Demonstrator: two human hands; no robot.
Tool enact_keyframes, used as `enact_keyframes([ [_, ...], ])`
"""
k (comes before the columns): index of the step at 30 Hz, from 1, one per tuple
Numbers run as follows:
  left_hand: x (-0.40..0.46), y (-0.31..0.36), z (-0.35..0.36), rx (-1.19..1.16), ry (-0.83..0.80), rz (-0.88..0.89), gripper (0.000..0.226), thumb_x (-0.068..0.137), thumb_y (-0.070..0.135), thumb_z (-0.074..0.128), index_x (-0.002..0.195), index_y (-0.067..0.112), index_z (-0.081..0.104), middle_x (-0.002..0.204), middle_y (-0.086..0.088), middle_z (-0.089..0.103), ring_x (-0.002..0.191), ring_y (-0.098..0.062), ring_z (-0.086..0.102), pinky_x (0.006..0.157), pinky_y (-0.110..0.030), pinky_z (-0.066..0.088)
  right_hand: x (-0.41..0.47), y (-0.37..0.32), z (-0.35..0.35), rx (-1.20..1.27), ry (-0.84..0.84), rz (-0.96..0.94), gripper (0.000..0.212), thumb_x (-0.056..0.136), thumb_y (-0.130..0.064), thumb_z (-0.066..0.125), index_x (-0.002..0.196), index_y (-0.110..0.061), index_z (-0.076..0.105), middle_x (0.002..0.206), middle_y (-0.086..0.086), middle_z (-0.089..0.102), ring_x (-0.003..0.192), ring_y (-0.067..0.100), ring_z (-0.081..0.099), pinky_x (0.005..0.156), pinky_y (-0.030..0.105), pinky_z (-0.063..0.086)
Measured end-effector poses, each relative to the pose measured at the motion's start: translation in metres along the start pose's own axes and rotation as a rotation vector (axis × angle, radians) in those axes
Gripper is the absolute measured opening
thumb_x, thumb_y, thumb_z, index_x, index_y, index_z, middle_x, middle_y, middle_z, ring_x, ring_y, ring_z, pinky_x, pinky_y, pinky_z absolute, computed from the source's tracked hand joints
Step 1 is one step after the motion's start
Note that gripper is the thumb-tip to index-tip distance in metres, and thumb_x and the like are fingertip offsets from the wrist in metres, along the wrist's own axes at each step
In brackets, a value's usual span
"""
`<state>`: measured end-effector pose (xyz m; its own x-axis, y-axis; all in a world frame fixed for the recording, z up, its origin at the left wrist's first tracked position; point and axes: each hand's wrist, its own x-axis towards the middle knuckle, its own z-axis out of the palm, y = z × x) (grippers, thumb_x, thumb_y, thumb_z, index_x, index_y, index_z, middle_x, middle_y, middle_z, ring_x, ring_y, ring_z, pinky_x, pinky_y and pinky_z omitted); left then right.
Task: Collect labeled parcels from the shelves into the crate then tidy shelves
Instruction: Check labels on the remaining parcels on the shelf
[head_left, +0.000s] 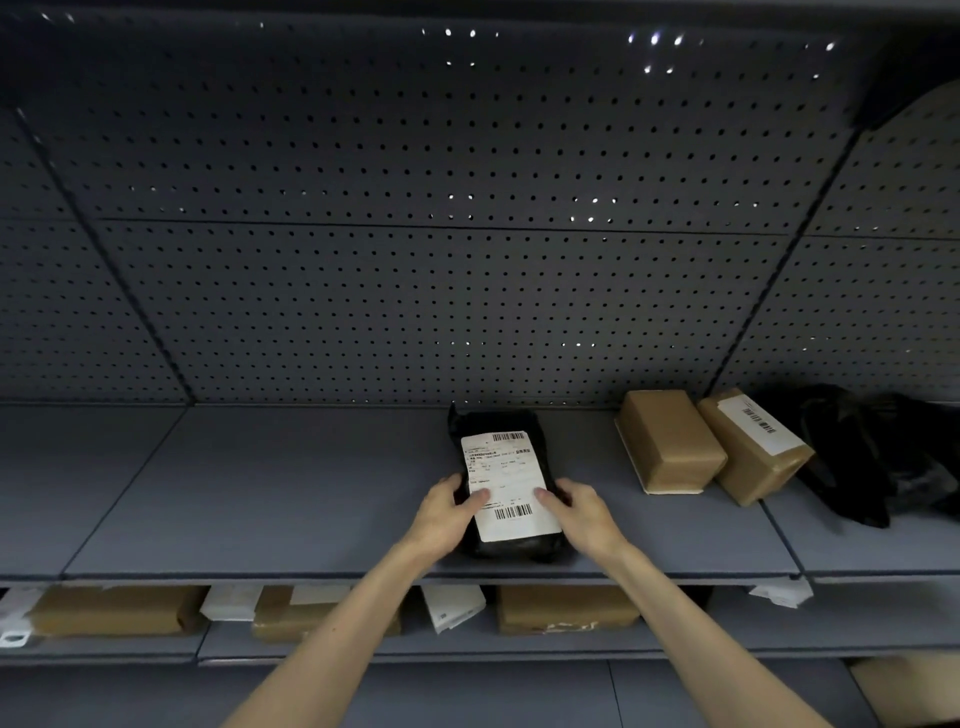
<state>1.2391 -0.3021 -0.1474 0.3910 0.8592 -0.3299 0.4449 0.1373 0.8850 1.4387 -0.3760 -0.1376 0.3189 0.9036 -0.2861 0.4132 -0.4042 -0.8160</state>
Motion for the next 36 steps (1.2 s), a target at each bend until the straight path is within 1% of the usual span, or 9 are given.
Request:
enact_keyframes([
  [4, -0.002, -0.003, 0.001, -0.065, 0.029, -0.020, 0.081, 0.086, 0.055, 0.068, 0.151, 0.013, 0.042, 0.155, 0.000, 0.042, 0.143, -0.017, 0.039, 0.121, -0.035, 0.028, 0.014, 0.022, 0.006, 0.051, 0.025, -0.007, 0.081, 0.078, -0.066, 0.059, 0.129, -0.004, 0.058, 0.124, 0.008, 0.066, 0.115, 0.022, 0.062, 0.097, 0.036, 0.052],
  [7, 0.021, -0.027, 0.003, -0.073, 0.038, -0.011, 0.095, 0.064, 0.074, 0.068, 0.142, 0.023, 0.054, 0.149, -0.001, 0.051, 0.138, -0.017, 0.048, 0.118, -0.041, 0.035, 0.018, 0.026, 0.007, 0.046, 0.014, -0.011, 0.072, 0.084, -0.060, 0.060, 0.130, -0.004, 0.058, 0.122, 0.007, 0.067, 0.112, 0.020, 0.064, 0.094, 0.034, 0.053],
  [9, 0.009, -0.008, 0.001, -0.043, 0.023, 0.010, 0.068, 0.078, 0.061, 0.070, 0.134, 0.024, 0.062, 0.143, -0.001, 0.057, 0.135, -0.019, 0.050, 0.118, -0.041, 0.036, 0.011, 0.015, 0.004, 0.047, 0.025, -0.013, 0.070, 0.085, -0.057, 0.060, 0.130, -0.004, 0.058, 0.123, 0.007, 0.067, 0.112, 0.020, 0.064, 0.092, 0.031, 0.053],
  [11, -0.001, 0.009, -0.001, -0.017, 0.015, 0.056, 0.039, 0.095, 0.036, 0.066, 0.131, 0.022, 0.064, 0.136, 0.000, 0.059, 0.128, -0.018, 0.055, 0.114, -0.035, 0.040, 0.007, 0.007, 0.002, 0.026, 0.023, -0.031, 0.048, 0.094, -0.040, 0.061, 0.125, -0.004, 0.061, 0.119, 0.007, 0.069, 0.106, 0.017, 0.066, 0.080, 0.020, 0.051],
  [16, -0.010, 0.038, -0.010, -0.003, 0.060, 0.175, 0.033, 0.100, 0.022, 0.061, 0.133, 0.018, 0.063, 0.128, 0.000, 0.058, 0.117, -0.016, 0.061, 0.102, -0.027, 0.048, 0.002, -0.018, -0.008, 0.057, 0.072, -0.138, 0.029, 0.098, -0.028, 0.058, 0.119, -0.008, 0.064, 0.111, 0.004, 0.069, 0.091, 0.008, 0.065, 0.062, 0.008, 0.047],
  [22, -0.018, 0.094, -0.026, -0.135, 0.167, 0.348, 0.028, 0.099, 0.015, 0.062, 0.126, 0.019, 0.063, 0.122, 0.005, 0.068, 0.108, -0.005, 0.066, 0.091, -0.018, 0.052, -0.001, -0.072, -0.037, 0.197, 0.208, -0.317, 0.026, 0.096, -0.027, 0.061, 0.120, -0.019, 0.065, 0.117, 0.002, 0.065, 0.101, 0.011, 0.064, 0.089, 0.029, 0.055],
  [28, -0.025, 0.152, -0.043, -0.178, 0.223, 0.517, 0.030, 0.100, 0.011, 0.059, 0.129, 0.017, 0.061, 0.119, 0.012, 0.068, 0.100, 0.014, 0.063, 0.081, -0.006, 0.048, -0.006, -0.126, -0.070, 0.181, 0.334, -0.477, 0.025, 0.096, -0.026, 0.060, 0.119, -0.018, 0.065, 0.113, 0.004, 0.064, 0.096, 0.013, 0.064, 0.082, 0.026, 0.055],
  [31, -0.027, 0.173, -0.051, -0.168, 0.212, 0.569, 0.032, 0.102, 0.014, 0.057, 0.134, 0.021, 0.057, 0.123, 0.013, 0.066, 0.111, 0.007, 0.061, 0.087, -0.009, 0.049, -0.011, -0.144, -0.080, 0.192, 0.384, -0.510, 0.025, 0.098, -0.025, 0.058, 0.121, -0.017, 0.063, 0.115, 0.001, 0.060, 0.098, 0.013, 0.061, 0.075, 0.015, 0.049],
  [36, -0.031, 0.186, -0.055, -0.155, 0.221, 0.632, 0.033, 0.103, 0.021, 0.055, 0.136, 0.028, 0.055, 0.131, 0.014, 0.063, 0.118, 0.002, 0.059, 0.096, -0.014, 0.048, -0.020, -0.158, -0.083, 0.255, 0.442, -0.542, 0.040, 0.098, -0.025, 0.058, 0.136, -0.013, 0.054, 0.120, -0.003, 0.053, 0.107, 0.012, 0.055, 0.087, 0.022, 0.045],
])
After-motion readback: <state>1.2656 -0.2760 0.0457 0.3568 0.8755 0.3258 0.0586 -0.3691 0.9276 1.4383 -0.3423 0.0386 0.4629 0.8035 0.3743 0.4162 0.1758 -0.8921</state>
